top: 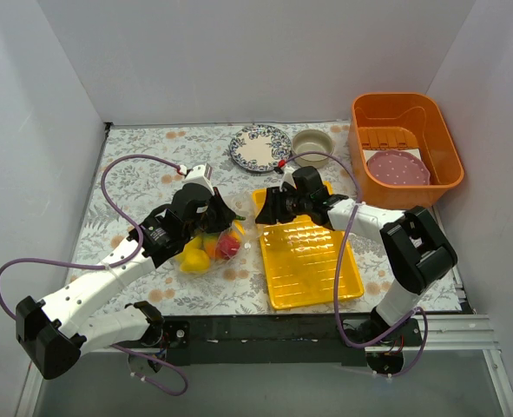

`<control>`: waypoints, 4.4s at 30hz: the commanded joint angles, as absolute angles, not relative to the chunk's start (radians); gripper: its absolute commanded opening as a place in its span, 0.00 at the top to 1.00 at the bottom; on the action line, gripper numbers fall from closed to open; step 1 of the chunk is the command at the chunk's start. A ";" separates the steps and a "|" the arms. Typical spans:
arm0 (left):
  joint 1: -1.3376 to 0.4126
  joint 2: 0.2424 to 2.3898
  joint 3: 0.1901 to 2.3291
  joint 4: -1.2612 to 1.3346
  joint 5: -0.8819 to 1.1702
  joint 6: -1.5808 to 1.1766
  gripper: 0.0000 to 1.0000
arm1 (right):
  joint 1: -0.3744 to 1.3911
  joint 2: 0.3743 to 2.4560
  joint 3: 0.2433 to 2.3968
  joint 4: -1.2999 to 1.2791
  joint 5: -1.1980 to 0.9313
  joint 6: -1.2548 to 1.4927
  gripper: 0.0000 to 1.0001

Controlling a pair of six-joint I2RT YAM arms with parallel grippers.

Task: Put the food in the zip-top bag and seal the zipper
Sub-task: Adjust the zipper food storage bag at the center of the board.

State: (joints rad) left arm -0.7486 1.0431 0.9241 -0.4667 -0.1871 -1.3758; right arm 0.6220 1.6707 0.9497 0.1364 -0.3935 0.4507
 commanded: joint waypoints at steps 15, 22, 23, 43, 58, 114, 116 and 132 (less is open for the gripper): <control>-0.749 1.019 0.931 -0.457 -0.192 -1.374 0.98 | 0.615 1.658 0.934 0.222 -0.453 0.465 0.74; -0.747 1.022 0.920 -0.449 -0.183 -1.382 0.98 | 0.615 1.588 0.893 0.252 -0.433 0.469 0.78; -0.747 1.023 0.919 -0.448 -0.181 -1.382 0.98 | 0.615 1.577 0.891 0.255 -0.433 0.475 0.78; -0.747 1.031 0.919 -0.445 -0.158 -1.382 0.96 | 0.611 1.631 0.900 0.239 -0.399 0.540 0.54; -0.747 1.037 0.917 -0.442 -0.156 -1.381 0.96 | 0.609 1.663 0.896 0.278 -0.460 0.552 0.79; -0.747 1.109 0.899 -0.374 -0.014 -1.358 0.34 | 0.640 1.416 0.699 0.436 -0.236 0.716 0.46; -0.747 1.063 0.891 -0.388 -0.063 -1.362 0.29 | 0.623 1.405 0.699 0.426 -0.227 0.715 0.33; -0.747 1.005 0.842 -0.462 -0.101 -1.400 0.25 | 0.483 1.560 0.876 0.615 -0.543 0.795 0.08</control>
